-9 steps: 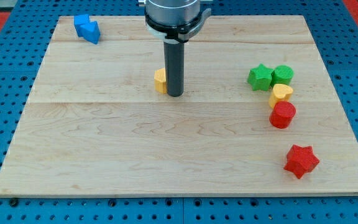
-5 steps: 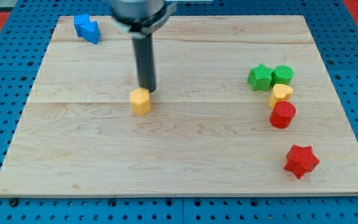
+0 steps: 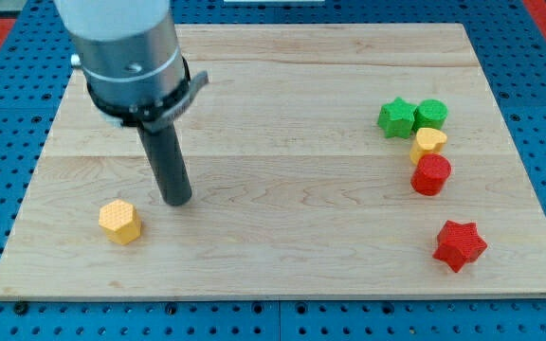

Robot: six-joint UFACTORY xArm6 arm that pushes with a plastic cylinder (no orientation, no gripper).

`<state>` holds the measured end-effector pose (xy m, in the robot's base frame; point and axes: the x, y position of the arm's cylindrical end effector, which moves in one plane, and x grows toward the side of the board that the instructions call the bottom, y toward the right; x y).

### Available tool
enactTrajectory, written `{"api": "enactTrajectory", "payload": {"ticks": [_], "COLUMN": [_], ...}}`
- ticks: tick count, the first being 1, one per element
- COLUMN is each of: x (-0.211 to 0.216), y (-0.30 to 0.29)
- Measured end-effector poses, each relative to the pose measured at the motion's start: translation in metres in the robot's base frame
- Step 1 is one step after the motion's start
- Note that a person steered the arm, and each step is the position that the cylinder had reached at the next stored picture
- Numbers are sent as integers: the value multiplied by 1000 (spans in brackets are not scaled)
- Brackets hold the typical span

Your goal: Push red star above the green star

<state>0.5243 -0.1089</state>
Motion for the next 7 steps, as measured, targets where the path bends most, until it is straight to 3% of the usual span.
{"api": "enactTrajectory", "payload": {"ticks": [1,2,4,5,6,7], "x": [36,35,26,-35,-60,-62], "y": [-56,-99,121,130,208,223]}}
